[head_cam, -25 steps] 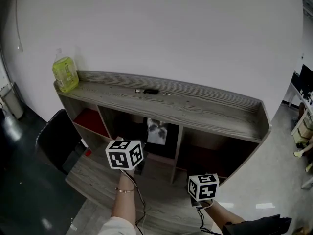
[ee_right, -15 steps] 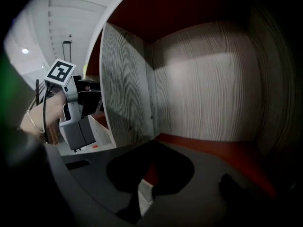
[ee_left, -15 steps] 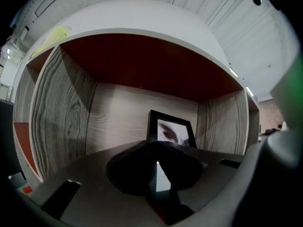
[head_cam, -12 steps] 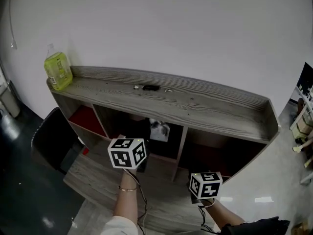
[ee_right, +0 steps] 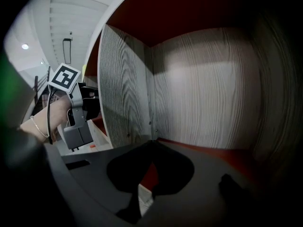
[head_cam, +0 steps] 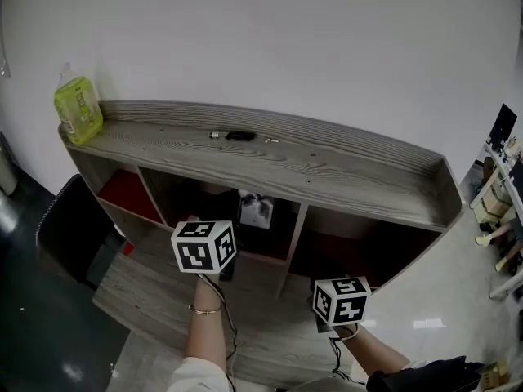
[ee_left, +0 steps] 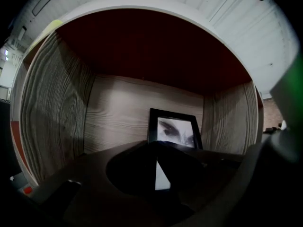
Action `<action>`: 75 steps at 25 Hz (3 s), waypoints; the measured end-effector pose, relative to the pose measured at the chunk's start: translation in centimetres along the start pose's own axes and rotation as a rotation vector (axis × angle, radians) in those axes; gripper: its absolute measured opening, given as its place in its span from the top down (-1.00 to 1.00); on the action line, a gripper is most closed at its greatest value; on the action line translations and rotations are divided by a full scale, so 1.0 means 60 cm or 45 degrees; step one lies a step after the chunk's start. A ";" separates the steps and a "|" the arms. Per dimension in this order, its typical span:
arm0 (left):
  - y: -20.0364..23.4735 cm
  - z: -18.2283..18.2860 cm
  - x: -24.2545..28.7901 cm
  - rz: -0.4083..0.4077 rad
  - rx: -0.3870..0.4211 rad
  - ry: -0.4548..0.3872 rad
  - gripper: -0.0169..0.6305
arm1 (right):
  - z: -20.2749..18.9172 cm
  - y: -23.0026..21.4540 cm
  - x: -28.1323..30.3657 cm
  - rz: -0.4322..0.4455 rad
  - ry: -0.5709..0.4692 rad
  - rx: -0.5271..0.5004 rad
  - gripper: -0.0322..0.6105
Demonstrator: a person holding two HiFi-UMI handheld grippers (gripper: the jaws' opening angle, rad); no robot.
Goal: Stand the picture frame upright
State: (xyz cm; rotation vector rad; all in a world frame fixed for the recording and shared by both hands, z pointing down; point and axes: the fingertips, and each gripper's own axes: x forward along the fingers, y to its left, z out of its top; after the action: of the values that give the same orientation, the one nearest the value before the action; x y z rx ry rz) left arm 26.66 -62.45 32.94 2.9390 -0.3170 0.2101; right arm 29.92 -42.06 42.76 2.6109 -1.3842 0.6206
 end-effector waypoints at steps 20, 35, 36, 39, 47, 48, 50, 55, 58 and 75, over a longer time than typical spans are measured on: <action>0.000 0.000 0.002 0.073 0.014 -0.060 0.71 | -0.010 -0.018 -0.002 -0.015 0.007 0.037 0.80; 0.003 0.007 0.016 0.117 0.008 -0.056 0.71 | -0.013 -0.017 -0.002 0.012 -0.002 0.055 0.80; 0.003 0.007 0.016 0.120 0.009 -0.057 0.71 | -0.012 -0.016 -0.002 0.013 -0.005 0.057 0.80; 0.002 0.009 0.018 0.132 0.019 -0.053 0.71 | -0.008 -0.016 -0.001 0.018 -0.015 0.066 0.80; -0.003 0.004 0.016 0.132 0.059 -0.018 0.69 | -0.016 -0.018 -0.008 0.033 -0.014 0.080 0.80; -0.004 0.004 0.016 0.127 0.054 -0.018 0.63 | -0.017 -0.018 -0.009 0.035 -0.014 0.079 0.80; -0.006 0.003 0.013 0.126 0.049 -0.016 0.57 | -0.015 -0.018 -0.009 0.038 -0.016 0.078 0.80; -0.009 0.003 -0.011 0.141 0.053 -0.012 0.56 | -0.011 -0.013 -0.015 0.052 -0.030 0.084 0.80; -0.007 0.006 -0.036 0.166 0.045 -0.021 0.56 | -0.011 -0.005 -0.020 0.067 -0.035 0.087 0.80; -0.079 -0.036 -0.254 0.301 -0.020 -0.045 0.57 | -0.024 0.054 -0.128 0.174 -0.083 0.060 0.80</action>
State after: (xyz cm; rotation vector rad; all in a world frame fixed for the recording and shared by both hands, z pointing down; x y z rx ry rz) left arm 12.70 -54.46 31.86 2.8873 -0.6685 0.1862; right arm 23.04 -37.65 40.65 2.6116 -1.5970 0.5965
